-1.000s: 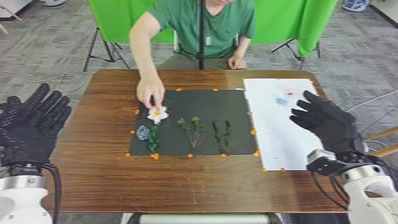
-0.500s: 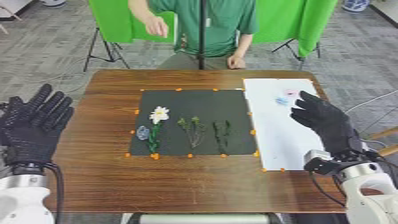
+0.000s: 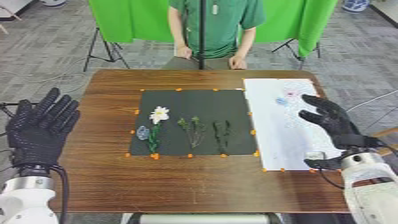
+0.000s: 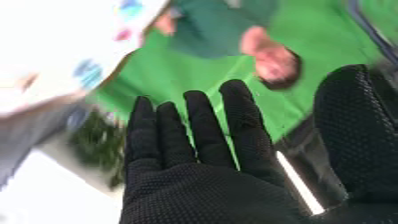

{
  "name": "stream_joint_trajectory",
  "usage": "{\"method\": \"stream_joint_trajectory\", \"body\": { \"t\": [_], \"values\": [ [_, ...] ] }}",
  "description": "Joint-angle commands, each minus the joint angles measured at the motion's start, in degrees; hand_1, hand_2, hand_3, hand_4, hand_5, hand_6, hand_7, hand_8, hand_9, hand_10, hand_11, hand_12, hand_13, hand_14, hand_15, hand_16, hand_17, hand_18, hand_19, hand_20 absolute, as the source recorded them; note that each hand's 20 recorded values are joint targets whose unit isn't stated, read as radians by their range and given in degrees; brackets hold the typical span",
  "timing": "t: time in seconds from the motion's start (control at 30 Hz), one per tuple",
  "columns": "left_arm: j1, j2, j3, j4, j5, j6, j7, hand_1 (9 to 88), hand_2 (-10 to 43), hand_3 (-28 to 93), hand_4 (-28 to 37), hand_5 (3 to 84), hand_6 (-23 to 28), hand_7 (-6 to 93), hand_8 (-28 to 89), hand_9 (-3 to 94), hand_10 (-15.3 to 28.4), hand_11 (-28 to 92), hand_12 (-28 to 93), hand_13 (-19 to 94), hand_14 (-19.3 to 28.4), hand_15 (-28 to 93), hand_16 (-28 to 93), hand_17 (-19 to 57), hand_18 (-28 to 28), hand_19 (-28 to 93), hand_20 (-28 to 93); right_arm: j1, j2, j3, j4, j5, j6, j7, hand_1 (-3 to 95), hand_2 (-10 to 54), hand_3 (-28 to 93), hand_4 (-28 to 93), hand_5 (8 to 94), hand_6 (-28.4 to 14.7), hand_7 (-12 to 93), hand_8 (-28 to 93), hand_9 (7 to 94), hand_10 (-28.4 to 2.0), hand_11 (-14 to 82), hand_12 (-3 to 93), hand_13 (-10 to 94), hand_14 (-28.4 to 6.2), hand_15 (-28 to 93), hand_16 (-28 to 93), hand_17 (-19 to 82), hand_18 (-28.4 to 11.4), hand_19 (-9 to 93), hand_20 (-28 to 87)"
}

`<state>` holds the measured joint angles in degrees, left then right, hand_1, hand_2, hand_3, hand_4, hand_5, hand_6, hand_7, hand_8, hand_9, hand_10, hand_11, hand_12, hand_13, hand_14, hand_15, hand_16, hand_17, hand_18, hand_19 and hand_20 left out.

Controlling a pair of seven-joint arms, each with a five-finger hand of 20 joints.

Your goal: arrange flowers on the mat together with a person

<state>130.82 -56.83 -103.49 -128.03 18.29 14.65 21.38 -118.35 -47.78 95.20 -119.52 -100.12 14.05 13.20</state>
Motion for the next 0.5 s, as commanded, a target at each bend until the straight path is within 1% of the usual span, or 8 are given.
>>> {"method": "stream_joint_trajectory", "body": {
  "t": [0.03,0.1,0.17,0.2,0.27,0.3,0.4,0.5],
  "values": [
    [0.9,-0.60,1.29,0.42,-0.68,-0.20,-0.83,20.7,16.9,69,-28.3,42.8,7.7,10.0,-9,35.9,14.2,17,9,25,14.4,25,-5,-5.5,13.4,30,11,6.7,8.8,-5.0,7.9,-22.3,-1.2,9.5,24.2,0.6,76,-21,35.7,-2.7,14,-9,32.9,-12.6,3.1,16.1,23,-13.2,3,24,7,-13.0,33,9],
    [1.2,-0.76,1.34,0.29,-0.69,-0.12,-1.25,20.7,17.0,69,-28.3,42.7,7.7,10.0,-9,35.8,14.3,17,9,25,14.7,26,-5,-5.6,13.5,30,11,7.5,10.0,-6.2,8.3,-24.4,-1.7,12.4,25.5,-0.4,77,-21,35.2,-2.7,14,-9,32.7,-12.4,3.3,16.2,23,-13.5,4,24,7,-13.3,33,9],
    [1.7,-0.85,1.51,0.14,-1.33,-0.18,-1.47,20.6,16.9,69,-28.3,42.7,7.8,10.1,-9,35.7,14.3,17,9,25,14.8,26,-5,-5.6,13.5,30,11,9.0,10.6,-8.1,8.8,-27.7,-3.2,15.7,26.7,-1.5,77,-22,34.6,-2.9,14,-9,32.1,-13.5,3.4,16.3,22,-13.8,5,23,7,-13.4,34,9],
    [1.7,-0.92,1.70,0.15,-1.64,-0.20,-1.30,20.6,17.0,69,-28.3,42.7,7.8,10.1,-9,35.7,14.3,17,9,25,14.8,26,-5,-5.7,13.5,30,11,10.0,10.9,-9.3,9.6,-28.5,-2.7,16.5,26.9,-1.7,77,-22,34.4,-3.0,14,-9,31.9,-14.1,3.4,16.3,21,-14.0,6,23,7,-13.5,35,9],
    [1.8,-1.09,1.92,0.12,-1.60,0.09,-1.34,20.6,17.0,69,-28.3,42.7,7.8,10.1,-9,35.7,14.4,17,9,25,15.0,26,-5,-5.7,13.5,30,11,12.8,11.3,-12.3,11.3,-29.6,-2.8,19.2,27.9,-2.6,78,-22,34.2,-3.3,14,-9,31.9,-14.5,3.6,16.4,21,-14.2,6,22,6,-13.8,37,8],
    [1.7,-1.11,2.01,0.21,-1.66,0.13,-1.51,20.6,17.0,69,-28.3,42.7,7.8,10.2,-9,35.7,14.4,17,9,25,15.0,27,-5,-5.7,13.6,30,11,14.2,11.5,-13.5,12.2,-29.7,-4.3,20.2,28.4,-3.3,79,-22,34.2,-3.3,14,-9,32.2,-14.8,3.9,16.4,21,-14.5,8,22,6,-14.0,38,8],
    [1.9,-1.13,1.97,0.11,-1.65,0.45,-1.71,20.9,17.2,69,-28.3,42.7,7.8,10.2,-9,35.7,14.5,17,9,25,15.0,27,-5,-5.9,13.7,30,11,19.5,12.2,-18.2,16.6,-28.1,-5.6,19.8,31.1,-6.1,80,-23,35.1,-3.5,15,-10,34.3,-15.2,6.5,16.8,22,-14.4,13,20,6,-14.6,42,7],
    [1.8,-1.08,1.99,0.02,-1.49,0.28,-1.47,21.1,17.6,69,-28.3,42.8,7.8,10.3,-9,35.8,14.5,18,9,25,15.1,27,-5,-5.9,13.7,30,11,23.8,13.2,-22.6,19.8,-28.5,-5.6,20.5,35.8,-9.4,80,-27,36.9,-2.7,19,-11,38.2,-14.9,12.2,19.0,24,-13.7,21,18,8,-14.7,45,6]
  ]
}}
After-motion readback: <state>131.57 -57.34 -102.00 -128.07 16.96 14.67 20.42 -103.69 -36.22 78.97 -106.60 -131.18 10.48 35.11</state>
